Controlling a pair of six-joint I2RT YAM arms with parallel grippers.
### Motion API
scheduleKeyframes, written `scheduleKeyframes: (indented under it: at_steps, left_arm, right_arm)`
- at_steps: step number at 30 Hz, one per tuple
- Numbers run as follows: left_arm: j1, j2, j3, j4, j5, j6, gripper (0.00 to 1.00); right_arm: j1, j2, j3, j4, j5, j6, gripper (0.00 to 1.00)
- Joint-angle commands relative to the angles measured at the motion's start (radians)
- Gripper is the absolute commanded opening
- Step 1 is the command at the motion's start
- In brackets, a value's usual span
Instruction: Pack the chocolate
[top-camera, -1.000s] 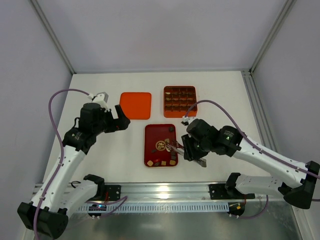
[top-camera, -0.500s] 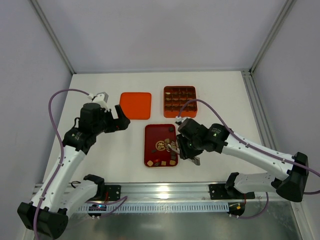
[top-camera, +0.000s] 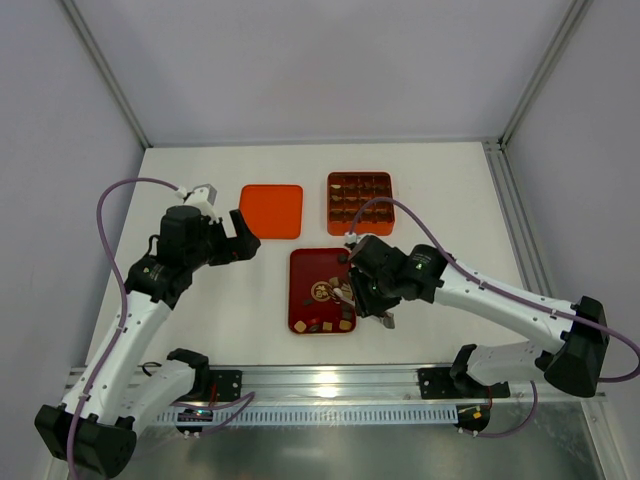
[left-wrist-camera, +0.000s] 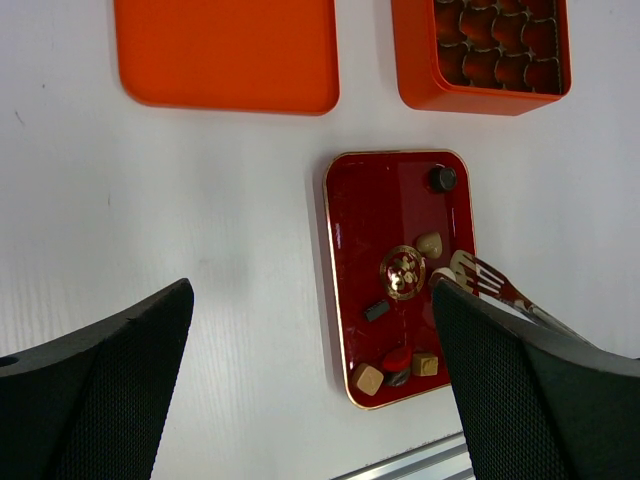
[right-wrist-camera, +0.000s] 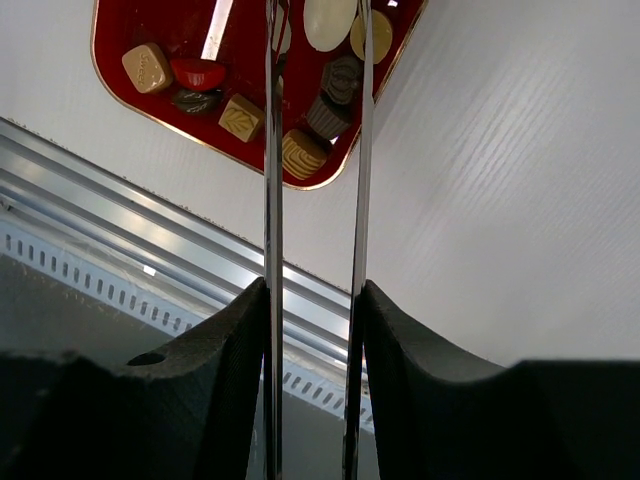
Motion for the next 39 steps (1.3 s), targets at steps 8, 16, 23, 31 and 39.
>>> scheduleKeyframes:
  at_steps: [8,16,23,31,39]
  left_arm:
    - [0.002,-0.018,0.004,0.016,0.009,-0.002,1.00]
    - [0.002,-0.017,0.002,0.016,0.010,0.000,1.00]
    - [0.002,-0.015,0.004,0.016,0.013,-0.002,1.00]
    - [0.002,-0.018,0.002,0.016,0.012,-0.002,1.00]
    - [0.002,-0.022,0.004,0.016,0.010,-0.002,1.00]
  right_arm:
    - [0.071,0.047,0.073,0.004,-0.012,-0.010,0.43]
    - [0.074,0.032,0.060,-0.027,0.025,-0.005,0.43]
    - [0.074,0.041,0.066,-0.051,0.053,-0.022,0.44]
    - [0.074,0.047,0.069,-0.060,0.043,-0.033,0.44]
    - [0.073,0.070,0.070,-0.062,0.039,-0.041,0.45]
